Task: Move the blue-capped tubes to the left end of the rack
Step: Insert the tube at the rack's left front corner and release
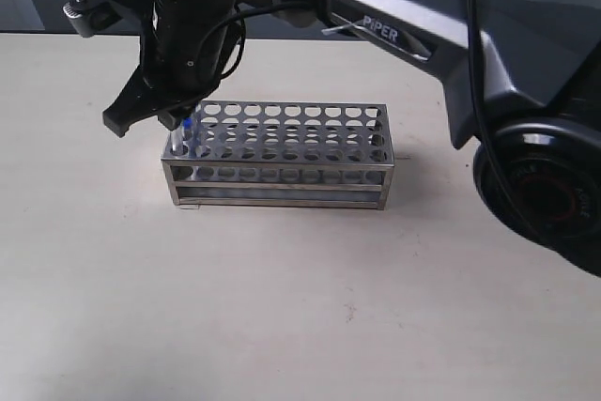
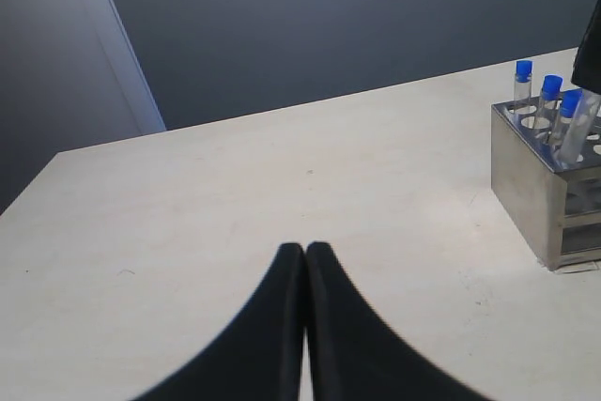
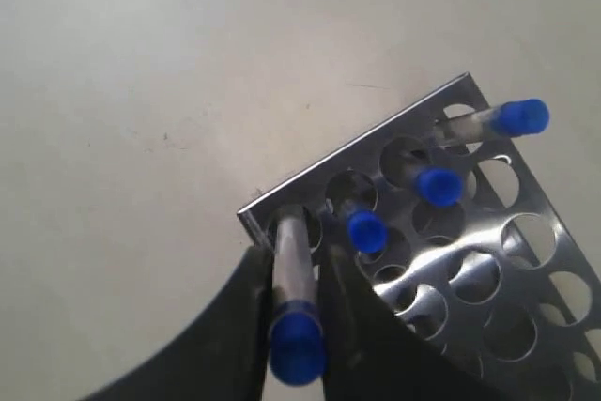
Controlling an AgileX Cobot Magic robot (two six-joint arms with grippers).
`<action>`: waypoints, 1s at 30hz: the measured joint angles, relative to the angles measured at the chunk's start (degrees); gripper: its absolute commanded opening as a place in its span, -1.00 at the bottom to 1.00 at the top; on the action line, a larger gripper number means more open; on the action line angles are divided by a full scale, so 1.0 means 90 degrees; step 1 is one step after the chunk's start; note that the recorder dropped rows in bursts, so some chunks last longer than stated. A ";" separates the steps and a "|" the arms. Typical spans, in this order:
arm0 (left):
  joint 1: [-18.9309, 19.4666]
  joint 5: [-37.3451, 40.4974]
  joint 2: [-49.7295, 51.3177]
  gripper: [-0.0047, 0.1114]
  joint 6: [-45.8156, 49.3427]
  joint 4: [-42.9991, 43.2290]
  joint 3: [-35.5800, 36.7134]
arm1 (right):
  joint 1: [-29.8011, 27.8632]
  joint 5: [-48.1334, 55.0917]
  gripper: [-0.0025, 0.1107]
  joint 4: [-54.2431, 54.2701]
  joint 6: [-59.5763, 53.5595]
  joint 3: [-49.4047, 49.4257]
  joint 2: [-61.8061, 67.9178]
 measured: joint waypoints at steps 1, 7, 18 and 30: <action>0.0000 0.0000 0.0000 -0.91 0.0000 0.0000 0.0000 | 0.0000 0.0000 -0.96 0.0000 0.0000 0.0000 0.0026; 0.0000 0.0000 0.0000 -0.91 0.0000 0.0000 0.0000 | 0.0000 -0.0010 -0.96 0.0000 0.0000 0.0000 0.0163; 0.0000 0.0000 0.0000 -0.91 0.0000 0.0000 0.0000 | 0.0000 -0.0450 -0.96 0.0224 0.0000 0.0000 0.0248; 0.0000 0.0000 0.0000 -0.91 0.0000 0.0000 0.0000 | 0.0000 -0.0625 -0.96 0.0302 0.0013 0.0000 0.0466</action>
